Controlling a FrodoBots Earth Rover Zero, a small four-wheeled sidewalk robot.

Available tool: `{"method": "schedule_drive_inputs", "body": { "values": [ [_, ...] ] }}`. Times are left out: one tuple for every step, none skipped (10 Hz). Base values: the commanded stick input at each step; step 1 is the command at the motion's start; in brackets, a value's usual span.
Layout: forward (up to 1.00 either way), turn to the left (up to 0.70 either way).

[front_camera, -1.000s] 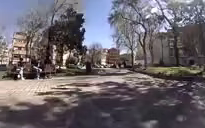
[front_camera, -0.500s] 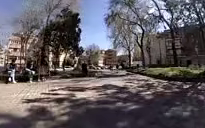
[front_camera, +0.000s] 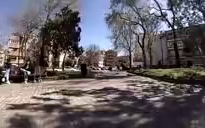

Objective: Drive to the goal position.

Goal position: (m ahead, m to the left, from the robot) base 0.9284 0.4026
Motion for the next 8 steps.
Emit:
{"method": "schedule_drive_inputs", "body": {
  "values": [
    [0.85, 0.0],
    [0.85, -0.08],
    [0.85, -0.24],
    [0.85, 0.0],
    [0.85, 0.0],
    [0.85, 0.0],
    [0.85, 0.0],
    [0.85, 0.0]
  ]
}}
